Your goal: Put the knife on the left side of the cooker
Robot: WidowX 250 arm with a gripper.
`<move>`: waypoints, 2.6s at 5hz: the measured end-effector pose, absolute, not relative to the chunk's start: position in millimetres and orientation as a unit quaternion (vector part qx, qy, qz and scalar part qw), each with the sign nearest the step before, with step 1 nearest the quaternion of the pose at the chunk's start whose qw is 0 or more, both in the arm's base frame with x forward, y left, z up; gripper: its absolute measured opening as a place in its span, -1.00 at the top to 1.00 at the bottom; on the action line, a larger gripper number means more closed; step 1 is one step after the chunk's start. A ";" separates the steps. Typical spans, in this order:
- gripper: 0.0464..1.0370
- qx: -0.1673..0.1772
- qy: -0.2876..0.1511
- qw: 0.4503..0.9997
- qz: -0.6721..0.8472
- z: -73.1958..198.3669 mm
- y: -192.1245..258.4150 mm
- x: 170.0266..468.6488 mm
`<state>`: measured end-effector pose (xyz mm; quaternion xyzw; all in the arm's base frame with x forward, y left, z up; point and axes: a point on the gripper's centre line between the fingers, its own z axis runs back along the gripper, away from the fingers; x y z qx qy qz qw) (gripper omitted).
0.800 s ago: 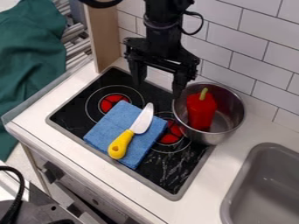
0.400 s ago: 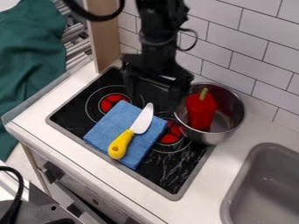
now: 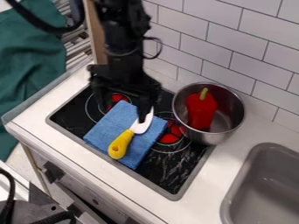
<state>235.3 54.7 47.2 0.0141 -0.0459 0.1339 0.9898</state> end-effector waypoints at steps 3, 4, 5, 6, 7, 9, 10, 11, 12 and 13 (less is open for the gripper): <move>-0.94 -0.009 0.008 0.992 0.129 -7.9 64.7 221.5; -0.94 -0.016 0.011 0.991 0.133 -13.7 66.7 217.9; -0.94 -0.029 0.019 0.988 0.147 -26.0 68.3 212.2; -0.94 -0.029 0.015 0.988 0.149 -32.1 69.5 213.7; -0.84 -0.029 0.016 0.988 0.148 -35.2 68.6 215.4; 0.16 -0.028 0.017 0.989 0.145 -37.3 69.0 215.8; 0.16 -0.028 0.017 0.989 0.144 -37.7 67.9 216.9; 0.16 -0.027 0.000 0.989 0.143 -26.5 64.3 222.4; 0.16 -0.023 -0.039 0.984 0.173 9.4 68.2 232.6; 0.16 -0.021 -0.047 0.975 0.216 19.9 98.1 235.7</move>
